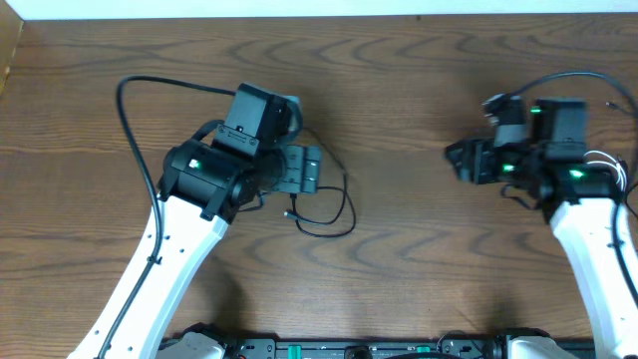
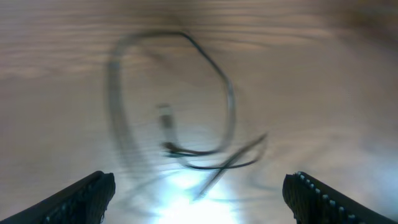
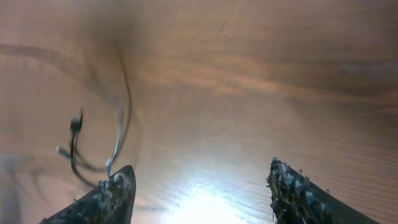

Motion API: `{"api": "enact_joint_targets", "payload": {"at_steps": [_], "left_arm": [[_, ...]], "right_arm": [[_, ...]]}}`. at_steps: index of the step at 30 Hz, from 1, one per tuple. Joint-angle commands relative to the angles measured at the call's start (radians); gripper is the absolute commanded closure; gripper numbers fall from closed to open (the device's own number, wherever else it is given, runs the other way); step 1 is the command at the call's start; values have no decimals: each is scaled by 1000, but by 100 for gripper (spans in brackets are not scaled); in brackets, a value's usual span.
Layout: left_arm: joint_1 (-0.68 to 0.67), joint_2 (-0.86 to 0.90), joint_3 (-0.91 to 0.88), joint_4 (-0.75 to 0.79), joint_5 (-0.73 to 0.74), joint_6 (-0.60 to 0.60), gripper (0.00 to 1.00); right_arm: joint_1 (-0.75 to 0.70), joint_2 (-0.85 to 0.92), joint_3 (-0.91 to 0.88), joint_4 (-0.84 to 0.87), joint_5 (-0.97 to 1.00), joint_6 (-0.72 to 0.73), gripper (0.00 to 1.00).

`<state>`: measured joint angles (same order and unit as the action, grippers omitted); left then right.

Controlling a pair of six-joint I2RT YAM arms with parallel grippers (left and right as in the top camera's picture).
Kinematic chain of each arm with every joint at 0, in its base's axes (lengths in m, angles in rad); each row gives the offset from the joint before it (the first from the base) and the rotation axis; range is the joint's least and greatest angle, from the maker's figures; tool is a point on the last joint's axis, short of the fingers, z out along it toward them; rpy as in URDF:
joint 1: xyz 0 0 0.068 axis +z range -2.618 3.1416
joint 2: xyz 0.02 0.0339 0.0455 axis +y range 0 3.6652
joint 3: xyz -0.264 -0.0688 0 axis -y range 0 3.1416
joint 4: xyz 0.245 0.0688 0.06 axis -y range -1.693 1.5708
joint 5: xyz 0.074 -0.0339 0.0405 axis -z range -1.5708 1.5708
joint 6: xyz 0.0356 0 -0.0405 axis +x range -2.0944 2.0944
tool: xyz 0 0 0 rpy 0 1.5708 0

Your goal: Untangle cables

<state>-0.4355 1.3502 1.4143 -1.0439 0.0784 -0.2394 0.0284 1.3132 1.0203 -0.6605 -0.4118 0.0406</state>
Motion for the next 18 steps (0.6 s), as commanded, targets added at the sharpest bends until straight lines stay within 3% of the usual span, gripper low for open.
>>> {"api": "enact_joint_targets", "payload": {"at_steps": [1,6,9,11,15,16,18], "left_arm": [[15,-4,7,-14,-179,-72,8],[15,-4,7,24,53,-10,9],[15,-4,7,29,66,-1,9],[16,-4,7,7,-23,-19,9],[33,-4,7,-150,-448,-364,7],[50,-4,7,-197,-507,-443,5],[96,-6,7,-245,-520,-489,4]], "right_arm": [[92,37,12,-10,7,-42,34],[262,118,12,-1,-32,-45,26],[355,187,12,11,-36,-78,23],[417,240,12,34,-34,-88,23],[508,330,12,135,31,-87,24],[528,351,12,173,69,-84,23],[557,382,12,243,143,-41,21]]}}
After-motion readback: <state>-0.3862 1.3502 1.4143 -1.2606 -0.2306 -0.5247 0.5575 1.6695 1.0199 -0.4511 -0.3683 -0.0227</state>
